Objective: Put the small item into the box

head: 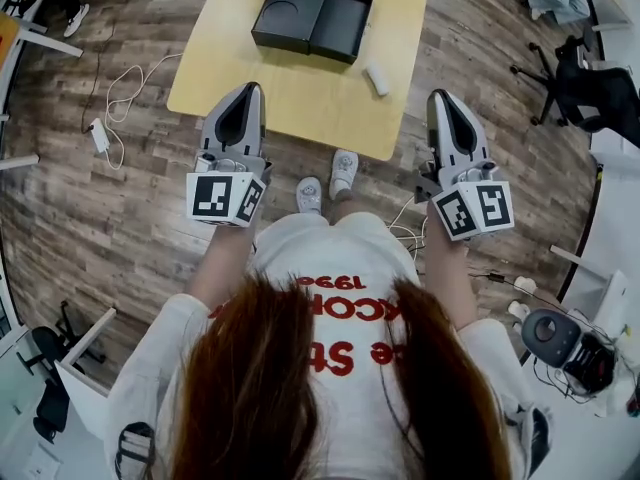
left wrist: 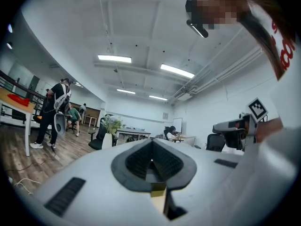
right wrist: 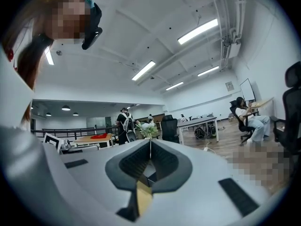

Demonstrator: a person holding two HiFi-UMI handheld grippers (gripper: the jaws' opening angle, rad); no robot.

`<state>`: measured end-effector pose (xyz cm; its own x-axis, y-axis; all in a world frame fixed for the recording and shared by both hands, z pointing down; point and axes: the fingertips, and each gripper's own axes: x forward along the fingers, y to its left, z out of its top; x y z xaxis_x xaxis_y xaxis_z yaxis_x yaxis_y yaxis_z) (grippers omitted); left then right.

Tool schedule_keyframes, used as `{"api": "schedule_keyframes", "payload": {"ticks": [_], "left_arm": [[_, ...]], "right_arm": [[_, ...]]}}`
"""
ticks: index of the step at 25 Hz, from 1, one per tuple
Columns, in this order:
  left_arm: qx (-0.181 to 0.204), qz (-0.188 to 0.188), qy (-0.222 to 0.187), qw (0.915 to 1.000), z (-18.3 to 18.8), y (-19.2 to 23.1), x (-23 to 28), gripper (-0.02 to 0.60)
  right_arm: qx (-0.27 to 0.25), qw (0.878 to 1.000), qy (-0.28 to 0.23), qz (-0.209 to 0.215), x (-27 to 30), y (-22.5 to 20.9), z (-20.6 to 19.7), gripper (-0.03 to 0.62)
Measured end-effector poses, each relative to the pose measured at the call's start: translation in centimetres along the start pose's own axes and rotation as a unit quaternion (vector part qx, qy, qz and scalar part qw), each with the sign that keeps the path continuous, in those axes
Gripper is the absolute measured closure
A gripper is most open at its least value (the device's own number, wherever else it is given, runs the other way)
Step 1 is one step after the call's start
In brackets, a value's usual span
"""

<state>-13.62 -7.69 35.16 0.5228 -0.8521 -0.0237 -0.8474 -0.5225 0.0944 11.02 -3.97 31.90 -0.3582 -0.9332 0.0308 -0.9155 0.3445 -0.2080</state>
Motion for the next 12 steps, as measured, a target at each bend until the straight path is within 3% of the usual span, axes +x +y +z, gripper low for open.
{"api": "schedule_keyframes", "payload": {"ticks": [12], "left_arm": [[0.021,0.046,-0.014,0.9986,1.6,2.2,3.6,0.575]], "right_arm": [[-0.002,0.998,-0.013,0.057,6.6,-2.2,1.7,0.588]]}}
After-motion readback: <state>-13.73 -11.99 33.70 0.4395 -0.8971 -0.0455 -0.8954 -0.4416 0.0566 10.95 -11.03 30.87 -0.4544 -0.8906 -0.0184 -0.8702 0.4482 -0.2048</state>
